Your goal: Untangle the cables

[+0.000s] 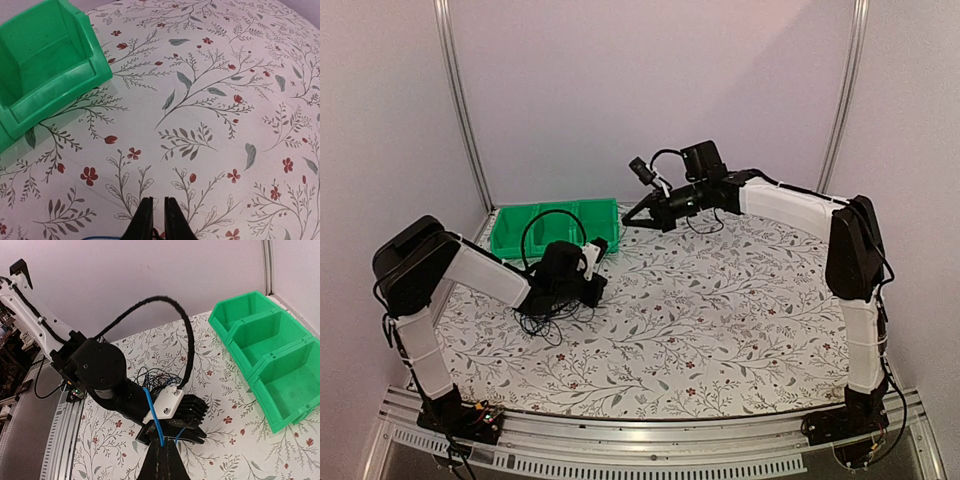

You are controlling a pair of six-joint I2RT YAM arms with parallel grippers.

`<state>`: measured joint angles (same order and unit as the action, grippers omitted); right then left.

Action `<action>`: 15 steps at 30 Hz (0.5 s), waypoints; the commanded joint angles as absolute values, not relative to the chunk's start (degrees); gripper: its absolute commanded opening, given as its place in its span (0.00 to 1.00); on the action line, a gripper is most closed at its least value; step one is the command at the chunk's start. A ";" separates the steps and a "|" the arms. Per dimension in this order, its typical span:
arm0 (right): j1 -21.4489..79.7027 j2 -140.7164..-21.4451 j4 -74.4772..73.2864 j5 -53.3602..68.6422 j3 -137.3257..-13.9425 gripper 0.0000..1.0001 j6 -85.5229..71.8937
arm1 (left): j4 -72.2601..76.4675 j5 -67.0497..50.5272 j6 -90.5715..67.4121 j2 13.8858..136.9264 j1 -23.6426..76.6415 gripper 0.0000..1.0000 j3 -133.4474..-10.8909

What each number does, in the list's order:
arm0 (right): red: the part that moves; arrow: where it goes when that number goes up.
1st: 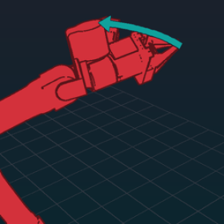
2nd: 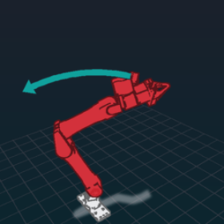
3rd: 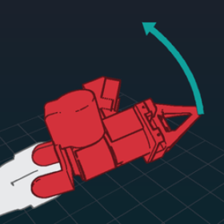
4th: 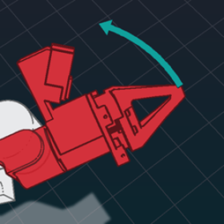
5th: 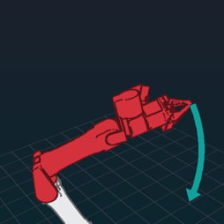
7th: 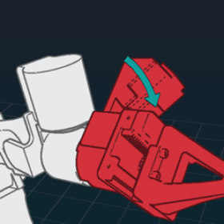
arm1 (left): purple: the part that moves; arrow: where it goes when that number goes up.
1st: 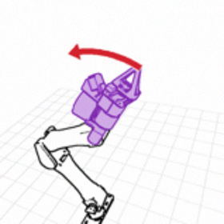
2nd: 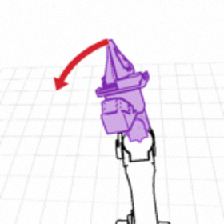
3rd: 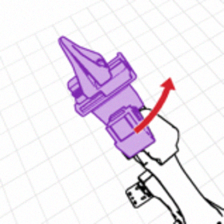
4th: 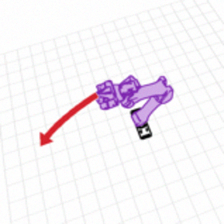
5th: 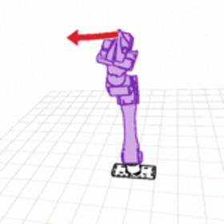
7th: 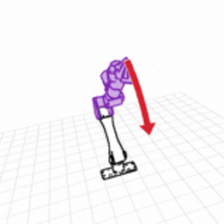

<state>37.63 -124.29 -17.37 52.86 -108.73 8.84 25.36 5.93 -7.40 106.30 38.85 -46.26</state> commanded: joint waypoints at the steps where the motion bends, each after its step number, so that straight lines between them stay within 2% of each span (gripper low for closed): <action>1: 32.29 -114.22 -16.67 52.39 -118.33 0.00 7.64 | 24.78 7.28 -9.30 104.99 39.21 0.04 -42.91; 8: 27.91 -109.97 -16.58 49.06 -129.21 0.00 5.01 | 22.81 6.58 -11.22 105.29 39.09 0.03 -39.96; 15: 27.59 -106.69 -15.39 46.19 -130.74 0.00 6.70 | 22.28 5.30 -12.39 104.16 39.07 0.00 -37.87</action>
<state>26.94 -106.74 -15.55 48.60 -130.13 6.44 24.82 6.28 -11.09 105.21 38.83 -39.59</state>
